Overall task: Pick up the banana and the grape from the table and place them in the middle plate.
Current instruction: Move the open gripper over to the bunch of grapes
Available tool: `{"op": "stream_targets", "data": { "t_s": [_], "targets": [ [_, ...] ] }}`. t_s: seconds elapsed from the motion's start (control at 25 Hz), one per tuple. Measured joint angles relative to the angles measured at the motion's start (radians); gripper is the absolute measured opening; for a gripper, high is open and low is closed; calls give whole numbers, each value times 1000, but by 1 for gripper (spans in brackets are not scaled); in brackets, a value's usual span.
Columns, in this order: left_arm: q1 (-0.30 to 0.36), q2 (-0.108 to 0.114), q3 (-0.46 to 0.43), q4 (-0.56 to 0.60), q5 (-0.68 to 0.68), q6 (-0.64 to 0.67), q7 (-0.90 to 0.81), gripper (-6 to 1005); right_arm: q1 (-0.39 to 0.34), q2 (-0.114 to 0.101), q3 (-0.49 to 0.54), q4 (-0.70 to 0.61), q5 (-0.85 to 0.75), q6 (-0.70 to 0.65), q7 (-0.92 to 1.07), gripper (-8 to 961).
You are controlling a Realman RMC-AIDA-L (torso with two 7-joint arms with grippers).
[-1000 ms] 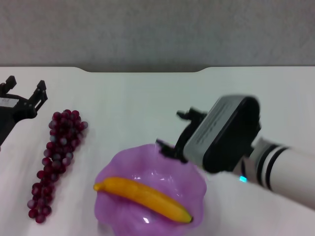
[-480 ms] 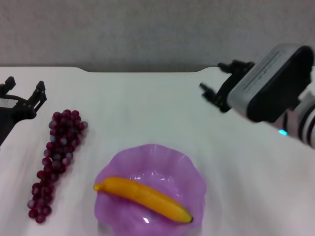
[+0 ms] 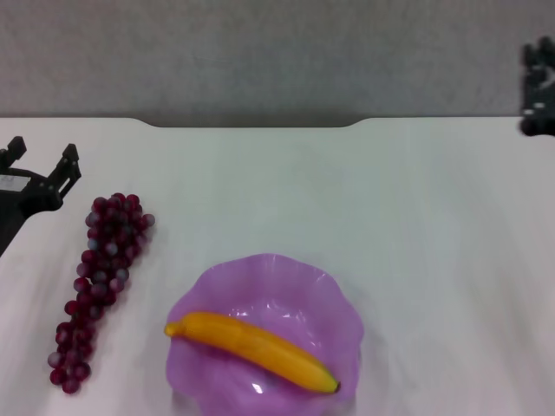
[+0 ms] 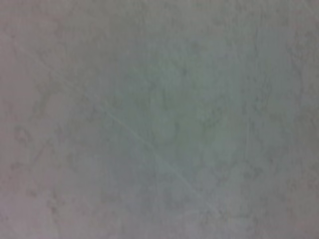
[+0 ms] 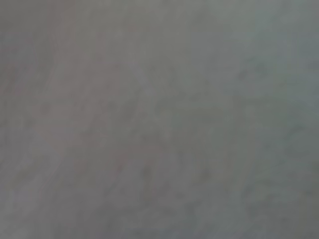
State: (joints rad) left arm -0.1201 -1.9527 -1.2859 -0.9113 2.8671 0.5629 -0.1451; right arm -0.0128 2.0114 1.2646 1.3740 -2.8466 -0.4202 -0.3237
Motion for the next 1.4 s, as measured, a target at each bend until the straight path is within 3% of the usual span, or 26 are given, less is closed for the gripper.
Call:
{"op": "stream_targets", "data": {
  "t_s": [0.12,0.16,0.4,0.52,0.8,0.92,1.08,1.2,1.24,1.32,1.4],
  "targets": [
    [-1,0,-1,0,0,0,-1,740,-12,-1,-43,-173,114,-292,-9,303],
    [-1,0,-1,0,0,0,-1,740,-12,-1,-43,-173,114,-292,-9,255],
    [-4,0,2,-9,1,-10,-4,740,-7,-2,-136,-401,353,-579,-73,-5],
    [-4,0,8,-32,2,-34,-5,740,2,-2,-207,-505,518,-696,-123,-3],
    [17,4,6,-166,3,-191,3,740,45,-5,-299,-640,721,-687,-133,-1],
    [19,7,3,-237,3,-325,7,740,72,-7,-332,-665,773,-656,-133,-1],
    [15,6,-20,-364,0,-598,38,741,90,-8,-349,-675,784,-628,-133,-1],
    [-2,-18,-58,-423,-3,-783,93,741,96,-8,-356,-674,784,-624,-133,-1],
    [-13,-37,-81,-438,-1,-855,128,741,98,-9,-359,-672,784,-622,-133,0],
    [-31,-67,-117,-444,0,-930,183,741,102,-9,-360,-669,782,-616,-133,0],
    [-55,-81,-138,-441,0,-986,216,741,106,-9,-364,-667,781,-611,-133,0]
  ]
}}
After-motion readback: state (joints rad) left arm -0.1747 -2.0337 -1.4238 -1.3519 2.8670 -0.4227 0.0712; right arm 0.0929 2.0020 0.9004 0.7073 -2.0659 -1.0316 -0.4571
